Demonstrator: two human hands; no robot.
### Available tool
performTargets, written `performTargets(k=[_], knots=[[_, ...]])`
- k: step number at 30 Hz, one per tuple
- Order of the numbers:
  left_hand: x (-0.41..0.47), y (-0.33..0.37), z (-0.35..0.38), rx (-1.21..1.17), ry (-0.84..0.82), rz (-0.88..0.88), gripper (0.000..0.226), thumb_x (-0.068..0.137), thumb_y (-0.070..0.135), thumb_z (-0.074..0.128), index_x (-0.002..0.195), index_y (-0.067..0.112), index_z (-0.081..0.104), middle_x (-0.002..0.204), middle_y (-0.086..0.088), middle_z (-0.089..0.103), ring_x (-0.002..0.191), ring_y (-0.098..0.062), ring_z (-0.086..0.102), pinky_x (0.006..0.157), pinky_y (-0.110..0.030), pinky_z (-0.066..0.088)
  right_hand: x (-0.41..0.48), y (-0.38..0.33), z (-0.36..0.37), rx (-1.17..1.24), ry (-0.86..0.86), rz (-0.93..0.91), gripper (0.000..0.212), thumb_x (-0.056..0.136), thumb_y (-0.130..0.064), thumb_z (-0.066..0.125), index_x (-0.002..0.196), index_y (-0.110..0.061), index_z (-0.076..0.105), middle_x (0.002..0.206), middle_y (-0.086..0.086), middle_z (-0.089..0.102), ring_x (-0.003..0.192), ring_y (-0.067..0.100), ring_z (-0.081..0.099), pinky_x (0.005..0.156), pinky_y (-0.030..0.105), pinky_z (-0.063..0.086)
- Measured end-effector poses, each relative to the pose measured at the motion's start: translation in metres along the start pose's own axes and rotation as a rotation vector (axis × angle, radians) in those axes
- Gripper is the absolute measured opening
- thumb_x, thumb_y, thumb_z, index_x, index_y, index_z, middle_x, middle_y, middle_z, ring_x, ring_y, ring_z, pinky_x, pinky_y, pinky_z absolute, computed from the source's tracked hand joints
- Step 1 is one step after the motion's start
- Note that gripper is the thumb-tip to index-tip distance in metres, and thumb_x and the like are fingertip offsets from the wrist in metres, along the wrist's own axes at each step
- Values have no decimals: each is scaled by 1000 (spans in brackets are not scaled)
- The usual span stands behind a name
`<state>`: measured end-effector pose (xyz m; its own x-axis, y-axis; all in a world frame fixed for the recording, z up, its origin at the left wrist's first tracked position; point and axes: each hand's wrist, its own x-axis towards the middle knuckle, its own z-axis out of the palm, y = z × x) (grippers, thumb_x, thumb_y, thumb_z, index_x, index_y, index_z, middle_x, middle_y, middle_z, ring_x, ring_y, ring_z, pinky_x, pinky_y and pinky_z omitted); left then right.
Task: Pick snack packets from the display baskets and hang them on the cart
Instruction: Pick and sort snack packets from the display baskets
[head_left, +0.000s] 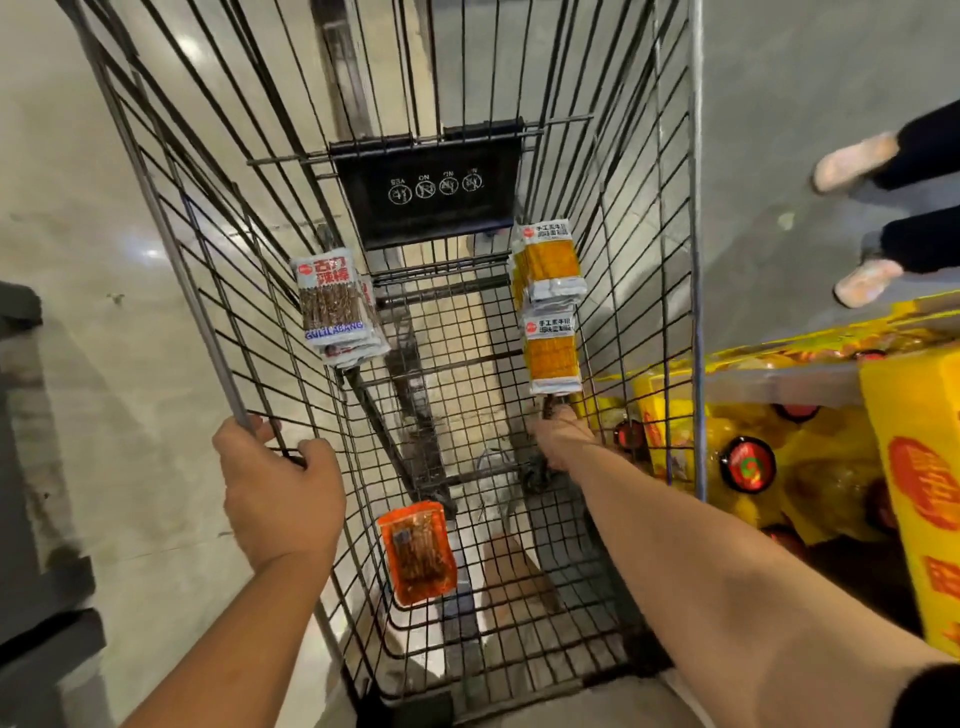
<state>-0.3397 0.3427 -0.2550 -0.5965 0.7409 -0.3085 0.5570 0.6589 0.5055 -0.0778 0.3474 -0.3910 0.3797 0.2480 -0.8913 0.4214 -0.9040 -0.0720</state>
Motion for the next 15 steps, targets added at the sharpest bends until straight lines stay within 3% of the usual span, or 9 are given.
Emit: performTargets(k=[3,6,10,12,15], knots=[[0,0,-4,-14,-16,24,43,92,17,58,131,10,41,132,-9,58,103,-44,61,84,-51,47,-33,17,8,-179,0,-134,58,103,-33,52,155,-19,30,155,9,41,140,30,43,107,36,41],[-1,-1,-8,-60,-73,29,56,92,16,60,142,13,36,137,-11,55,113,-44,58,93,-51,47,-69,43,19,-238,-52,-174,67,103,-36,51,160,-23,19,155,12,42,135,31,49,105,38,48],[-3,2,-23,-183,-199,45,72,92,13,64,153,21,27,148,-10,48,124,-40,56,102,-49,46,-139,70,23,-164,24,-238,70,101,-38,56,160,-20,23,161,6,32,141,27,42,109,34,42],[2,1,-31,-212,-315,52,79,92,10,65,156,21,20,152,-13,42,125,-40,54,101,-44,46,-173,80,25,-135,63,-274,66,100,-39,57,157,-19,31,160,3,35,142,25,41,114,33,37],[2,0,-55,-180,-471,53,92,91,11,67,160,27,9,153,-22,34,128,-44,49,99,-45,46,-226,93,25,-159,143,-293,58,101,-39,56,153,-20,40,158,4,40,140,25,43,109,29,37]])
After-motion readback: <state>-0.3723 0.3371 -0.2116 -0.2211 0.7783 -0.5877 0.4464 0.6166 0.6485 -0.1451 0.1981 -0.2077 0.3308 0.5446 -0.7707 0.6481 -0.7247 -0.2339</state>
